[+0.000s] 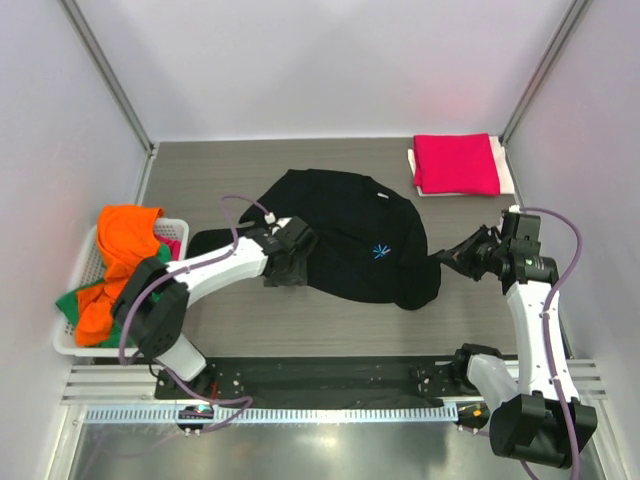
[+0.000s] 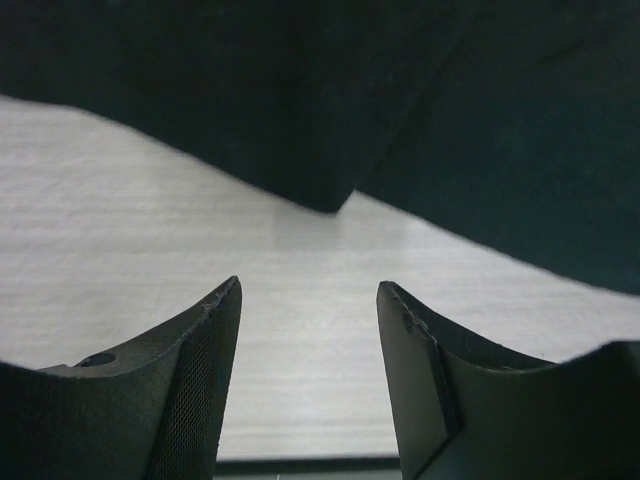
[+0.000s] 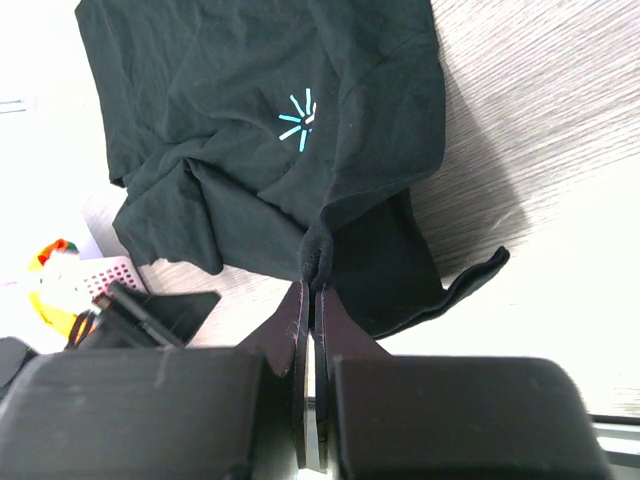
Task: Fold and stack the t-shirts
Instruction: Flatten the tshirt out
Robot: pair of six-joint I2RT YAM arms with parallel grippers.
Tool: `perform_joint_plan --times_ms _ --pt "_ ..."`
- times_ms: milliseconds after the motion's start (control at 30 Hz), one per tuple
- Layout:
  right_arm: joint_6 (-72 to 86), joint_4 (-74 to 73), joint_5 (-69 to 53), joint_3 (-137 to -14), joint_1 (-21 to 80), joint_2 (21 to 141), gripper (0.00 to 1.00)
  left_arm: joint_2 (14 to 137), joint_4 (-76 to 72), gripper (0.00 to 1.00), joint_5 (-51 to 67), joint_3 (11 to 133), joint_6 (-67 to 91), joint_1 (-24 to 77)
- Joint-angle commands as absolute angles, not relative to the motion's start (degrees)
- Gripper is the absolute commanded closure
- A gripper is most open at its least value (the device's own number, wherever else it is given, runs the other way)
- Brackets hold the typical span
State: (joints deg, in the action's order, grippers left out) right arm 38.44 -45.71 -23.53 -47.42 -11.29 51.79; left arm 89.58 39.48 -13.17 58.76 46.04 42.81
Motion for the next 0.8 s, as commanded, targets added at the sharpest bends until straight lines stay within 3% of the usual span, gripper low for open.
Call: perform_joint_plan --times_ms 0,300,433,633,700,733,767 --pt "37.0 -43.9 -24.4 -47.6 -10.9 52.3 0.99 92.7 35.8 0.43 -16.4 62.5 44.0 43.3" --pt "36.2 -43.0 -24.1 -47.5 -11.0 54.2 0.99 100.1 35.4 0.48 -20.7 66.0 40.4 43.2" --pt "35.9 -42.9 -23.6 -47.9 -11.0 55.1 0.99 101.7 36.1 0.66 -20.9 66.8 40.5 43.2" --pt "35.8 -42.8 -23.6 -48.1 -11.0 55.7 0.99 101.1 37.2 0.78 -22.1 66.4 40.5 43.3" --pt "35.9 -42.5 -23.5 -48.2 -11.0 55.8 0.99 101.0 37.3 0.89 -22.3 66.1 40.3 43.3" --pt "36.0 -42.7 -23.5 -48.3 -11.0 55.8 0.99 100.9 37.9 1.00 -22.4 66.1 40.3 43.2" --pt "36.1 -42.7 -23.6 -48.5 -11.0 55.7 0.99 99.8 38.6 1.00 -22.5 66.2 40.4 43.2"
